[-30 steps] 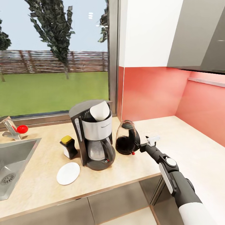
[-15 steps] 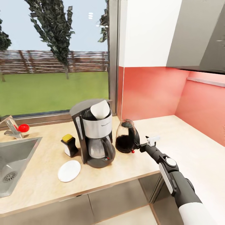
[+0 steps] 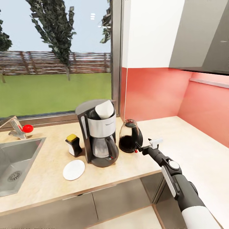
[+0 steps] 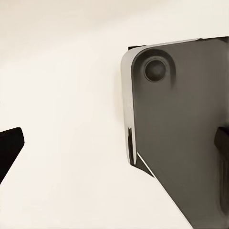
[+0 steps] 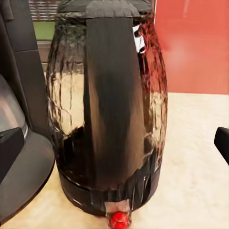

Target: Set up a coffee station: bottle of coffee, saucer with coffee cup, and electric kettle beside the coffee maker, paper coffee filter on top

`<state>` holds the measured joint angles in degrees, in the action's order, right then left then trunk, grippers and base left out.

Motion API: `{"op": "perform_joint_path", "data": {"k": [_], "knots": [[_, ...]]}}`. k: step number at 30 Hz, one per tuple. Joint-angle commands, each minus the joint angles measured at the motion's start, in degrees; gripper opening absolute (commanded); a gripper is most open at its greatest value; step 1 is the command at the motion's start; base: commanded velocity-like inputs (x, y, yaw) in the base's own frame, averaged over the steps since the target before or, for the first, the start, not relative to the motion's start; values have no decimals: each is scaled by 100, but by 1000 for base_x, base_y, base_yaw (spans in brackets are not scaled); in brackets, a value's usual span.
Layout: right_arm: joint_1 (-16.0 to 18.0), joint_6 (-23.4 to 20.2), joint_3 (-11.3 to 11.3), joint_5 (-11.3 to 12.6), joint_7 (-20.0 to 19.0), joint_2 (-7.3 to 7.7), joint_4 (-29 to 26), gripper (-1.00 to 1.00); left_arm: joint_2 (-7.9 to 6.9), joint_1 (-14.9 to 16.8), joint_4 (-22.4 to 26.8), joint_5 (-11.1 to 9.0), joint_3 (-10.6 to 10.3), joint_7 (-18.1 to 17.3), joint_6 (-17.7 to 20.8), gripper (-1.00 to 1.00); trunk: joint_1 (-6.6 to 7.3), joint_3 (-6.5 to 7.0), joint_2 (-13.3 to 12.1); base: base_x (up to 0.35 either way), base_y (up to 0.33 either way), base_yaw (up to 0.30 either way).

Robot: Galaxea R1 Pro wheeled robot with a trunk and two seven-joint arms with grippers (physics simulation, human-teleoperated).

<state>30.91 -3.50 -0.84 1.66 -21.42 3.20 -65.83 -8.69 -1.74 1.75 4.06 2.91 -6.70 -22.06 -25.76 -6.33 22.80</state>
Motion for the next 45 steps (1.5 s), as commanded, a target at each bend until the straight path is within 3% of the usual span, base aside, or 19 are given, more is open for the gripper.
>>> {"op": "perform_joint_path", "data": {"k": [1, 13, 14, 17, 18, 20, 21, 25, 27, 30, 31, 35, 36, 37, 40, 45], "knots": [[3, -37, -4, 18, -11, 4, -9, 100, -1, -2, 10, 42, 34, -15, -8, 100, -3, -11, 12, -81, 3, 0], [3, -1, 3, 22, -8, 4, 145, 100, -16, 6, 37, -41, 43, -15, -16, 100, -3, -11, 12, -291, 1, 0], [3, 156, 4, 36, 12, -14, 644, 100, -17, 12, 64, -143, 36, -22, -19, 100, -3, -11, 12, -336, 0, 0], [3, 538, 5, 48, 237, -45, 1159, 100, -8, 16, 90, -177, 35, -27, -28, 100, -3, -11, 12, -336, 0, 0], [3, 861, 5, 65, 605, -64, 1558, 100, -2, 21, 99, -191, 34, -31, -32, 100, -3, -11, 12, -336, 0, 0], [3, 1038, 0, 72, 892, -94, 1839, 100, 4, 23, 107, -198, 31, -31, -36, 100, -3, -11, 12, -336, 0, 0], [3, 1243, -3, 45, 1222, -381, 2513, 100, 18, 24, 119, -203, 27, -33, -73, 100, -3, -11, 12, -336, 0, 0], [4, 1625, -4, 40, 1300, -543, 3750, 100, 56, 28, 126, -204, 26, -33, -96, 100, -3, -11, 12, -194, 0, 0], [3, 2017, -4, 46, 1310, -570, 4665, 100, 76, 37, 130, -204, 22, -33, -99, 100, -3, -11, 12, -39, 0, 0], [3, 2255, -4, 48, 1314, -579, 5477, 100, 83, 41, 127, -199, 18, -33, -98, 100, -3, -11, 12, -15, 0, 0], [0, 2334, -4, 35, 1323, -582, 6167, 100, 86, 37, 124, -191, 28, -33, -87, 100, -3, -11, 12, -3, 0, 0], [-116, 2075, -8, 10, 1716, -589, 6396, 100, 79, 27, 117, -198, 48, -33, -76, 100, -3, -11, 12, -1, 0, 0], [-293, 1415, -11, 4, 2219, -615, 6427, 100, 81, 25, 109, -206, 50, -33, -58, 100, -3, -11, 12, 0, 0, 0], [-383, 929, -12, 4, 2422, -631, 6435, 100, 84, 25, 102, -208, 47, -33, -47, 100, -3, -11, 12, 0, 0, 0], [-599, 171, -13, 7, 2558, -638, 6440, 100, 95, 25, 67, -212, 50, -30, -33, 100, -3, -11, 12, 0, 0, 0], [-886, -146, -13, 17, 2589, -653, 6438, 100, 199, 23, 37, -210, 41, -18, -19, 100, -3, -11, 12, 0, 0, 0]]}}
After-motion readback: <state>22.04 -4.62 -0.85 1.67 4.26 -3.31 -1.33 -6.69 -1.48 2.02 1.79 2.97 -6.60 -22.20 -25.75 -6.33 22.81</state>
